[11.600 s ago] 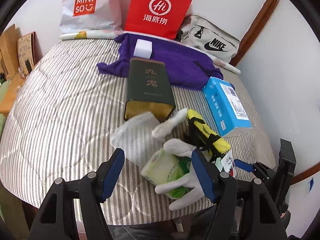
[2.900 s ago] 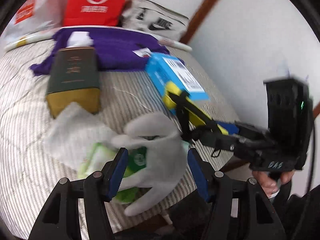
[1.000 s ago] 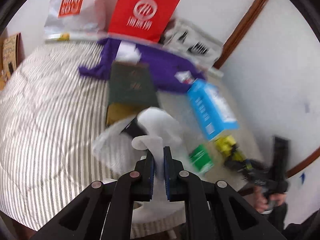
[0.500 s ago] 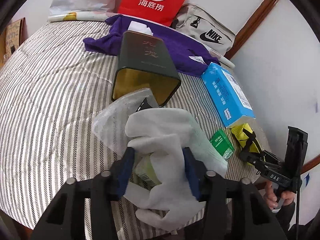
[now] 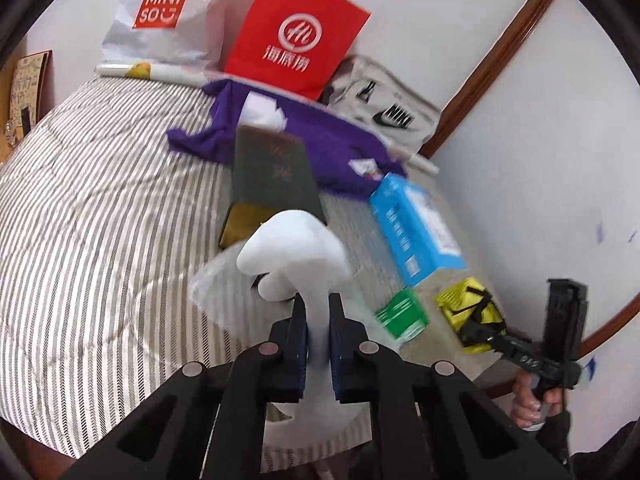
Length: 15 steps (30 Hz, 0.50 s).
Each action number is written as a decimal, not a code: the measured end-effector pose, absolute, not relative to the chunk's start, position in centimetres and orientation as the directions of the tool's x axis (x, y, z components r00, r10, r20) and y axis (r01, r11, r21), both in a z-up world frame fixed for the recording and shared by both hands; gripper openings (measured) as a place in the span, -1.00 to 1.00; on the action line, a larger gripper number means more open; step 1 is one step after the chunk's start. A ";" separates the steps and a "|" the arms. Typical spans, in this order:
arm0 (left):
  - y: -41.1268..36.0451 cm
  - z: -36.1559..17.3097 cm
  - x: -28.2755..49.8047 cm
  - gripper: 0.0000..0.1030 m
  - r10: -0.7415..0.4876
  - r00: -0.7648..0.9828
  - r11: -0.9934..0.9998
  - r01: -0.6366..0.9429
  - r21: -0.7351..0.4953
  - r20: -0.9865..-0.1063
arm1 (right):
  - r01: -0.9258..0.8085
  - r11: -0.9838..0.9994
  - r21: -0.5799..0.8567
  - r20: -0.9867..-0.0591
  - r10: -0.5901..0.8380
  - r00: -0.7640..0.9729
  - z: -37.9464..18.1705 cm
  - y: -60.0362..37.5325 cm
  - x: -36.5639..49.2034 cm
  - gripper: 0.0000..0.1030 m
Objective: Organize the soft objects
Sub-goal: 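Lift the yellow pouch by its strap with the right tool while the left tool lifts the glove, then carry the glove and yellow pouch onto the purple towel and open both tools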
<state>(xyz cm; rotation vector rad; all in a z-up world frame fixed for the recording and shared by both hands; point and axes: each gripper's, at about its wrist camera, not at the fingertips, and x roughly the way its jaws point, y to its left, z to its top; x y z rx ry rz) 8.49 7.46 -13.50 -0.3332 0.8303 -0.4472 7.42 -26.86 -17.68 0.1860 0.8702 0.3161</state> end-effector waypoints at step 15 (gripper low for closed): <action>7.9 -7.9 8.9 -0.82 -0.527 0.661 0.837 0.295 -0.461 -0.534 | -0.225 0.945 0.238 -0.688 0.327 0.648 -13.0 -26.3 7.0 -0.41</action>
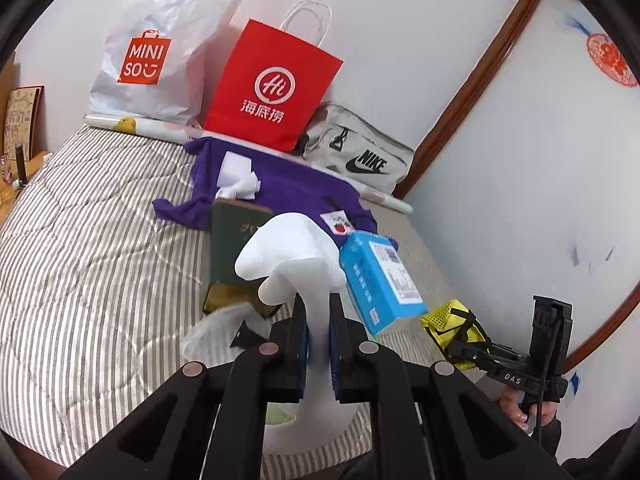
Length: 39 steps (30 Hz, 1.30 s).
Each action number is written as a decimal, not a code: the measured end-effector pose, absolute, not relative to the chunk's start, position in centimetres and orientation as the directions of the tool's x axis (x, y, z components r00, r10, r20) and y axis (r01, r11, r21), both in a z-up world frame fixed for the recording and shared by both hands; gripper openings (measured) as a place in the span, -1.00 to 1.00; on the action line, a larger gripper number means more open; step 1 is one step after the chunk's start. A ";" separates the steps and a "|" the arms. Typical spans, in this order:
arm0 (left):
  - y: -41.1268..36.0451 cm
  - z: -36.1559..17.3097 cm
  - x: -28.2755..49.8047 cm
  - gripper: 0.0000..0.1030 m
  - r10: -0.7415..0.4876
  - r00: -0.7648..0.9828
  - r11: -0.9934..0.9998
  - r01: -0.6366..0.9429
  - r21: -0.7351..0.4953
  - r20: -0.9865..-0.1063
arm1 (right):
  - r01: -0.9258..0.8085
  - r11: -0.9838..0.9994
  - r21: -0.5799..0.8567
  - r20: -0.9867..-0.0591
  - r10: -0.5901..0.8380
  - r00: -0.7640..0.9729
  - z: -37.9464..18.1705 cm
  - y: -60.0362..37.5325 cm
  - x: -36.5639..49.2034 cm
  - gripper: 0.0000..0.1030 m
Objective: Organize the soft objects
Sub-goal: 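Carry the glove and yellow pouch onto the purple towel and open both tools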
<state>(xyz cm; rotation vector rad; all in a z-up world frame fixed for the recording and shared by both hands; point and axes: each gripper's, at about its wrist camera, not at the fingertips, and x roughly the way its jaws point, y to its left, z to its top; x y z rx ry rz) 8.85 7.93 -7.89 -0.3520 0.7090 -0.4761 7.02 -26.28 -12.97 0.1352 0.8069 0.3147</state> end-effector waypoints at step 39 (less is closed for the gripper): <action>6.3 -5.7 28.5 -0.82 -0.531 0.611 0.832 0.246 -0.497 -0.587 | -0.196 0.964 0.180 -0.702 0.265 0.661 -7.2 -25.2 28.2 -0.39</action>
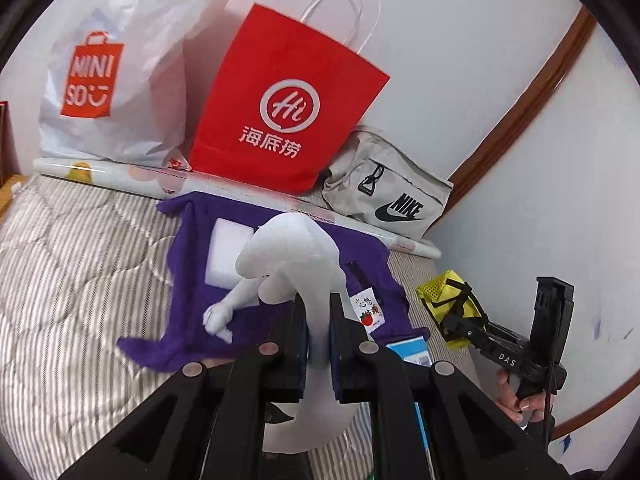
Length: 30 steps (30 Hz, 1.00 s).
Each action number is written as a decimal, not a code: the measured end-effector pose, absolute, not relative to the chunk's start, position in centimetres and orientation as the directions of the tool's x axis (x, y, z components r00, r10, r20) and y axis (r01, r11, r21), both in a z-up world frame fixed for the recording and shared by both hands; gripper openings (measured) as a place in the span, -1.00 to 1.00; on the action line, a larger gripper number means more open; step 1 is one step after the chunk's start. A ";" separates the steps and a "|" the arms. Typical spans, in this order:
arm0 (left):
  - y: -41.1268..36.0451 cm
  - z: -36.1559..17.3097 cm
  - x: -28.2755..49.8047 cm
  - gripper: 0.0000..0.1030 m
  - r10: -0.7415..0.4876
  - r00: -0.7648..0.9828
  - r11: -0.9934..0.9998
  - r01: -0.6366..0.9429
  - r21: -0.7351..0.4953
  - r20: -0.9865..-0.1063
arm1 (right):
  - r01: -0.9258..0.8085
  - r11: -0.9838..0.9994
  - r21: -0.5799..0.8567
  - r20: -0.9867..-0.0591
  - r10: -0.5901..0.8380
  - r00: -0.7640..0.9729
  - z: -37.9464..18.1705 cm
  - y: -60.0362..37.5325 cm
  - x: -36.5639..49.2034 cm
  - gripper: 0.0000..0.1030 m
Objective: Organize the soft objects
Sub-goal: 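Carry the glove and yellow pouch onto the purple towel and open both tools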
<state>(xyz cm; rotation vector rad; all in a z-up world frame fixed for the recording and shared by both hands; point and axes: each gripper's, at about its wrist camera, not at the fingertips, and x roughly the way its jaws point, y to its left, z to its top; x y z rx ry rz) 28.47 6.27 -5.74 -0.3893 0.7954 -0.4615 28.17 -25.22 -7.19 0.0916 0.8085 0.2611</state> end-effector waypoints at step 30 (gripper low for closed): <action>2.0 -13.1 39.2 -0.82 -0.531 0.438 0.847 0.262 -0.462 -0.725 | -0.246 0.956 0.162 -0.809 0.271 0.521 -13.2 -23.3 38.9 -0.66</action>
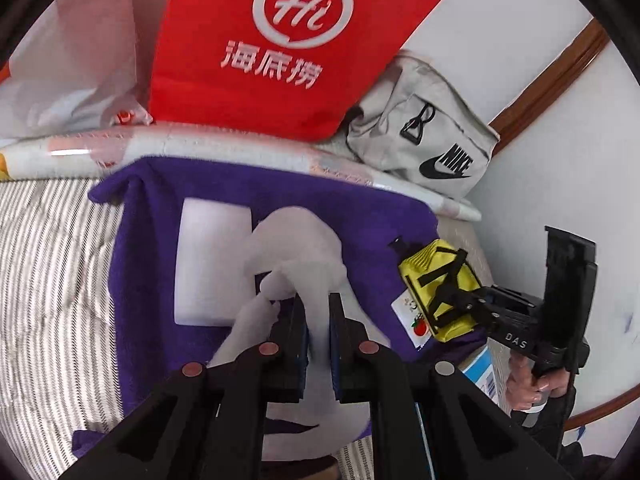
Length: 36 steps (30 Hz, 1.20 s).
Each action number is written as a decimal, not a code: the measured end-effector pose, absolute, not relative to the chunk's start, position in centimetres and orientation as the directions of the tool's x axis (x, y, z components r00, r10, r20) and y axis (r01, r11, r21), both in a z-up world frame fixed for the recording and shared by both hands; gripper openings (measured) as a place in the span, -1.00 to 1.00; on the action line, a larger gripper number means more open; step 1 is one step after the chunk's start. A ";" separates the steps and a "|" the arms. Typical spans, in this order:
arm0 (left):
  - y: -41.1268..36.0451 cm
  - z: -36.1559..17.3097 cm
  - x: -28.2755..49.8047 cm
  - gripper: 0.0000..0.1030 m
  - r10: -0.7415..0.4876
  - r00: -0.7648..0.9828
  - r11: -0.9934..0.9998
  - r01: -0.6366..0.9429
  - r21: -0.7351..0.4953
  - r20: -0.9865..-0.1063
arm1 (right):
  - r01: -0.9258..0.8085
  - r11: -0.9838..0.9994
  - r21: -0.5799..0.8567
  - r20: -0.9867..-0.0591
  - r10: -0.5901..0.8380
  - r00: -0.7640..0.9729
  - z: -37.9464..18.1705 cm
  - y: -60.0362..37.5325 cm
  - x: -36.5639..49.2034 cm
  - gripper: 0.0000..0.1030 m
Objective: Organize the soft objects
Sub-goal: 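Carry the glove and yellow pouch onto the purple towel and open both tools, then close the right tool on a black watch strap while the left tool returns to the pile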
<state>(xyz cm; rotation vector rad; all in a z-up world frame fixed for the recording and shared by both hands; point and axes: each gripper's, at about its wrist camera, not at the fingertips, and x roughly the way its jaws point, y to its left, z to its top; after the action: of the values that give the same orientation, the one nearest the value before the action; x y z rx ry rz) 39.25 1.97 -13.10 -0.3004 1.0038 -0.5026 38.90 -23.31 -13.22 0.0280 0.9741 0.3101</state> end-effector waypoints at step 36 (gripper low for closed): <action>6.4 -9.2 27.7 0.15 -0.330 0.573 0.943 0.157 -0.295 -0.750 | -0.290 0.953 0.090 -0.719 0.264 0.643 -6.5 -22.4 26.9 0.05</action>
<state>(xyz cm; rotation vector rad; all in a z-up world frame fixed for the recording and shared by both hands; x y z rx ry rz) 27.70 6.42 -9.25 -0.2042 0.9184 -0.2879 26.93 -22.35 -6.46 -0.0344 0.8135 0.3157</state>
